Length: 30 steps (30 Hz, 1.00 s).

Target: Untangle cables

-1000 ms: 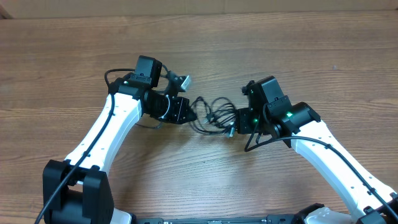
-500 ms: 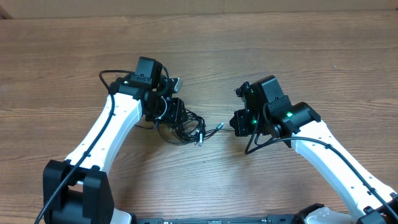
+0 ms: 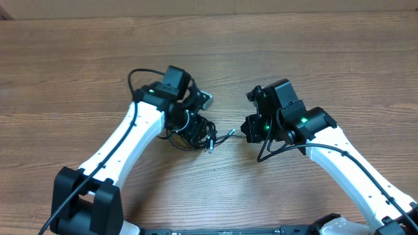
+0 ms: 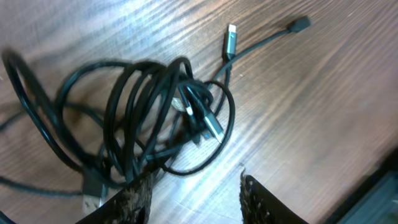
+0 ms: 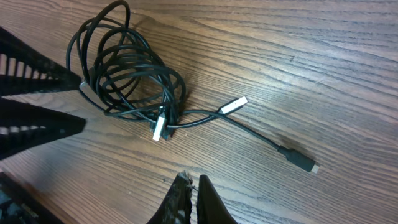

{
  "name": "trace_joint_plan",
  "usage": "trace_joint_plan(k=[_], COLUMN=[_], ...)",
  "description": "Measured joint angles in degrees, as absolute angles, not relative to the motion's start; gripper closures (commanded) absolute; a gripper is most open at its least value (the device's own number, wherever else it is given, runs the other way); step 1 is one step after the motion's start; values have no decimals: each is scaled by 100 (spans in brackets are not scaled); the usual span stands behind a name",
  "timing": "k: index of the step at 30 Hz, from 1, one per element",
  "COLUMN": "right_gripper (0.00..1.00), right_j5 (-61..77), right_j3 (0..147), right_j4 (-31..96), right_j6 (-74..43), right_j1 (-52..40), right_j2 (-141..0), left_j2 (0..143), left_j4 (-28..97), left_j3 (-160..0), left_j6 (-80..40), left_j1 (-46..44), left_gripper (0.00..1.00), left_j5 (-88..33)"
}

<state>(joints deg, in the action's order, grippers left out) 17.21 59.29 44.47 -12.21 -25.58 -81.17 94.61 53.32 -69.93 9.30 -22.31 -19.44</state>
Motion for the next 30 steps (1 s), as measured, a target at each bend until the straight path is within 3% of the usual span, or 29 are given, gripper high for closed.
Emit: trace_joint_plan(k=[7,16,18,19,22,23,30], right_gripper=[96,96,96,96,96,96,93], right_j5=[1719,1721,1723,1723,1721,1723,1726], right_j3=[5929,5929,5929,5929,5929,5929,5929], right_j4=[4436,4436,4440,4438,4438,4436,4438], right_j6=[-1219,-1216,-1216,-1216,-1216,-1214,-1219], right_j1=[-2558,-2558,-2558,-2558,-2558,-2558,-2558], right_j2=[-8117,-8117,-8117,-8117,-8117,-8117,-8117], left_j2=[9583,10173,10272,10315,10388,10390,10390], left_j4=[4814,4709,4716,4729,4755,4753,4904], left_j3=[-6969,-6969,-6969,-6969,-6963,-6963,-6993], left_j6=[1173,1199,1197,1190,1120,1105,803], left_j1=[-2519,-2543,-2543,-2543,-2541,-2543,-2541], left_gripper=[47,48,51,58,90,96,96], left_j5=[-1151,-607,-598,-617,-735,-781,-1138])
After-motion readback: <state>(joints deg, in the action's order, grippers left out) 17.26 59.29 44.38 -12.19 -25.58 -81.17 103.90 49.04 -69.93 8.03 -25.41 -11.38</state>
